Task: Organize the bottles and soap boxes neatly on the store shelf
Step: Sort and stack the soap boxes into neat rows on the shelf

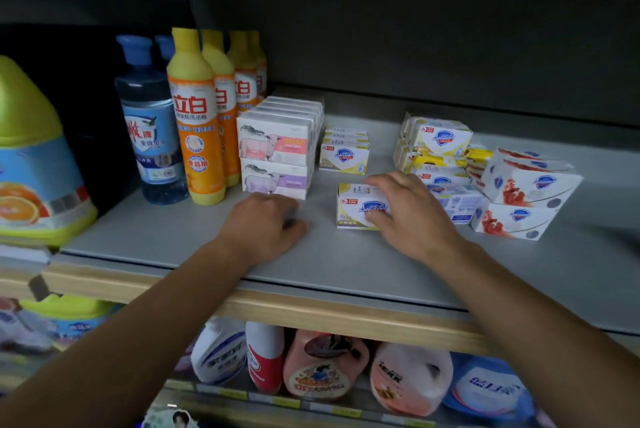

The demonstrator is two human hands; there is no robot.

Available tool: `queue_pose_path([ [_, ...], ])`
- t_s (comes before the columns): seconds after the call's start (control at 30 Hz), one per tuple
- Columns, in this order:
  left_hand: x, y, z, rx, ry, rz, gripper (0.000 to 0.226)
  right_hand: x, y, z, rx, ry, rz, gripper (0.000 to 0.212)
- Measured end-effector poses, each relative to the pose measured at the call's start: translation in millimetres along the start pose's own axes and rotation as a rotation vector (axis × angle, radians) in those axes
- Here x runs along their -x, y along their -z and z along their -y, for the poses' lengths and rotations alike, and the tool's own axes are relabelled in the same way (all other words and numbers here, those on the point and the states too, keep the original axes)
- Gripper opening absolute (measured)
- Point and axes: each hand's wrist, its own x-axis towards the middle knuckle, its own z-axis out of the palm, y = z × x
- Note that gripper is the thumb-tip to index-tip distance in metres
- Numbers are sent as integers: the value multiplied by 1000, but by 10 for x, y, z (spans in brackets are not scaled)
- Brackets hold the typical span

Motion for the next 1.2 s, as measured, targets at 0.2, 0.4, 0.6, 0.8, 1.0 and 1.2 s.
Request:
queue_pose_path([
  [0.2, -34, -81, 16, -59, 22, -8, 63, -522, -98, -24, 68, -15, -91, 50],
  [0.4, -75, -119, 59, -26, 50, -14, 60, -1080, -397, -79, 186, -22, -81, 54],
  [0.6, -95, -177, 89, -8, 55, -25, 57, -1233, -665, -170, 193, -47, -124, 50],
  [0.8, -99, -184, 88, -5, 71, -17, 55, -1257, -638, -167, 230, -46, -85, 52],
  [1.0, -86, -148, 67, -21, 63, -1, 57, -1052, -247, -98, 143, -20, -7, 54],
  [1.2, -81, -125, 60, -45, 44, -1, 60, -492, 356, -392, 21, -10, 39, 50],
])
